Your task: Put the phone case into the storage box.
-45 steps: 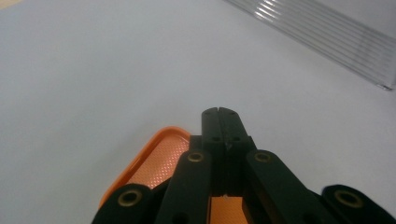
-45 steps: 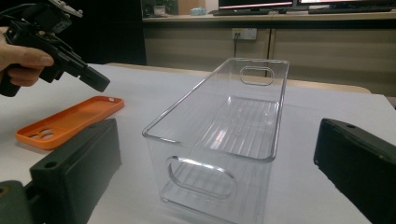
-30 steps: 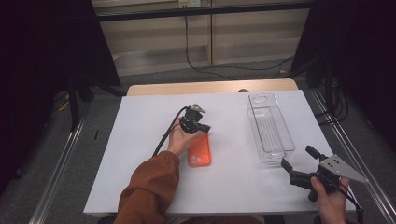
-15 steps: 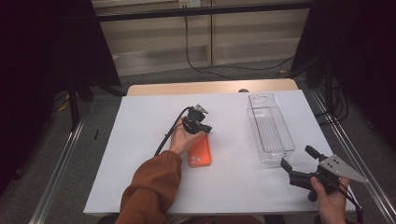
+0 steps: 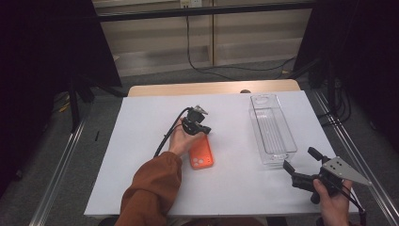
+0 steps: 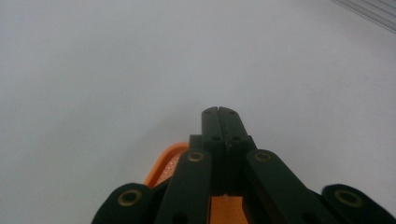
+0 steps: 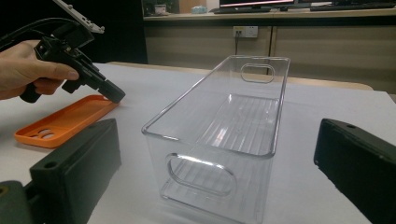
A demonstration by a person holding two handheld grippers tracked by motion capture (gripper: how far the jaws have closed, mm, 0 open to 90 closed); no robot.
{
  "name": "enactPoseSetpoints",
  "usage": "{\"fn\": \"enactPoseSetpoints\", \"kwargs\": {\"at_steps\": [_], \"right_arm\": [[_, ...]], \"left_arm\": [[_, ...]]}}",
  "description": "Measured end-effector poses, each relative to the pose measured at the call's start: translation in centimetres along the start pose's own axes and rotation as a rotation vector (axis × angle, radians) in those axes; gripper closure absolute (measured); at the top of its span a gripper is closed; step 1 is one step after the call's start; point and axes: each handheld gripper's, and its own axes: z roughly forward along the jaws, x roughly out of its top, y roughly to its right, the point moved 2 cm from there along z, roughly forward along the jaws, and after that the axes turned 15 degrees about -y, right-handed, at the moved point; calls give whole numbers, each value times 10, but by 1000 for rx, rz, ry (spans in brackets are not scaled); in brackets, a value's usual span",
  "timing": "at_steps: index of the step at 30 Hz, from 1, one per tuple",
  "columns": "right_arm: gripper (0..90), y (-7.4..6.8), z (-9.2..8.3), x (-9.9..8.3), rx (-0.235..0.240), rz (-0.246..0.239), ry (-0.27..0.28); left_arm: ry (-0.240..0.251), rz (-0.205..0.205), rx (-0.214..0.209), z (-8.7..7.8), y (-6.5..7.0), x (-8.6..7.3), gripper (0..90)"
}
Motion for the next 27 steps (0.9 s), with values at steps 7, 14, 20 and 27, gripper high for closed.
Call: {"fn": "enactPoseSetpoints", "kwargs": {"at_steps": [7,14,20,27], "right_arm": [[0,-1,-2,0,0,-4,4],[0,-1,-2,0,-6,-4,3],[0,-1,-2,0,-7,-4,3],[0,-1,-2,0,-5,-2,3]], "left_arm": [[-13,14,26,-2,1,-1,900],[-33,0,20,-5,-4,-4,900],[-32,0,25,-7,-7,-8,900],[-37,-6,23,-10,-10,-11,900]]}}
